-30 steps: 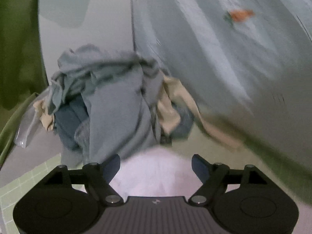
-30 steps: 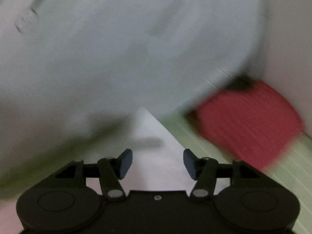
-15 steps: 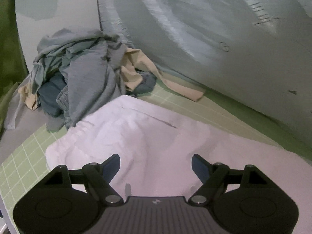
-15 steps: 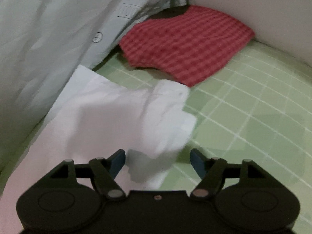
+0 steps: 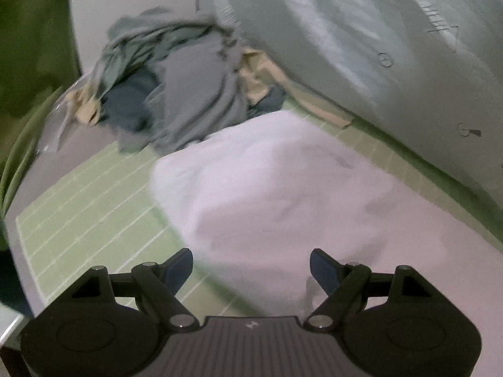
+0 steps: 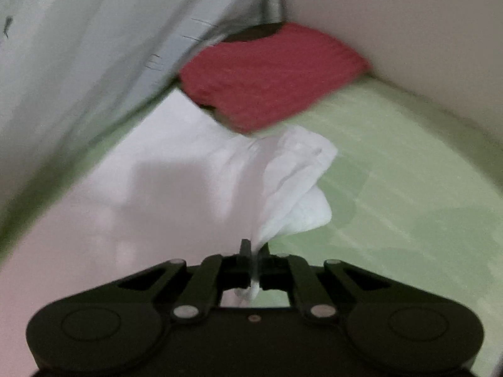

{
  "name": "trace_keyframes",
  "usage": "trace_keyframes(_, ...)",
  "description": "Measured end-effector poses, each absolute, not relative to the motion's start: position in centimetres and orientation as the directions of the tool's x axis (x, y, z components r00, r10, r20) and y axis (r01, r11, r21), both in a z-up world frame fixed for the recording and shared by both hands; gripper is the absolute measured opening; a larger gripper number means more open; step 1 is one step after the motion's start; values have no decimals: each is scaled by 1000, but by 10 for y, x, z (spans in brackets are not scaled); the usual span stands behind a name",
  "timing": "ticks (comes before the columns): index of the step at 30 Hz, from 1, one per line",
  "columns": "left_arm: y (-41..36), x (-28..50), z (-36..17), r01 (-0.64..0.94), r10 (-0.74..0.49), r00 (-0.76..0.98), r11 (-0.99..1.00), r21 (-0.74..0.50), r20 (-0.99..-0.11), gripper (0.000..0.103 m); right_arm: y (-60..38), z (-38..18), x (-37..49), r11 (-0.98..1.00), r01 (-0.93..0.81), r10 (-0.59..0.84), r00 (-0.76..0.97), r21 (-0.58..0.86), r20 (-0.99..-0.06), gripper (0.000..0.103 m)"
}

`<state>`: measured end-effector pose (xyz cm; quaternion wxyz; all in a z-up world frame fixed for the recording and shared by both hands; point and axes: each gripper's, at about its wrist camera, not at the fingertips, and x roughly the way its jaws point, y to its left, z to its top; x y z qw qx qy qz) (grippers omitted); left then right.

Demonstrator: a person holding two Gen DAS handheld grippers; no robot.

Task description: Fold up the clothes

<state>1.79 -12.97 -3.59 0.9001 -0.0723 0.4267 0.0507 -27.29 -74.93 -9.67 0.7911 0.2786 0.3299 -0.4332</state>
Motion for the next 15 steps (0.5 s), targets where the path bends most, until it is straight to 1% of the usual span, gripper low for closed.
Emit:
trace_keyframes(4,-109,11,-42,-161,18,608,982,-102,-794,82,-733,-90,-286,482,875,-545,342,48,-766,8)
trace_keyframes(7,-96,10,-45,-157,9,598,982,-106,-801,82,-720,-85,-296,487,873,-578,293,-33,-762,25)
trace_keyframes(8,-93,13,-45,-151,4,597,983,-107,-802,83,-715,-82,-298,488,871,-592,280,-59,-756,43)
trace_keyframes(9,-91,16,-46,-143,-1,596,984,-107,-803,83,-706,-76,-294,491,867,-620,281,-83,-733,64)
trace_keyframes(10,-88,18,-47,-135,-6,595,985,-107,-804,85,-697,-71,-290,490,865,-647,282,-103,-709,77)
trace_keyframes(11,-85,22,-47,-125,-10,594,987,-105,-804,87,-687,-66,-286,490,863,-672,285,-121,-683,95)
trace_keyframes(12,-84,26,-48,-115,-14,595,988,-103,-804,88,-676,-61,-282,494,859,-692,297,-132,-658,102)
trace_keyframes(13,-83,30,-49,-105,-19,594,989,-101,-804,88,-667,-57,-276,507,852,-696,317,-128,-645,102)
trace_keyframes(15,-80,39,-52,-83,-34,589,991,-102,-807,88,-650,-55,-264,552,829,-659,366,-92,-657,103)
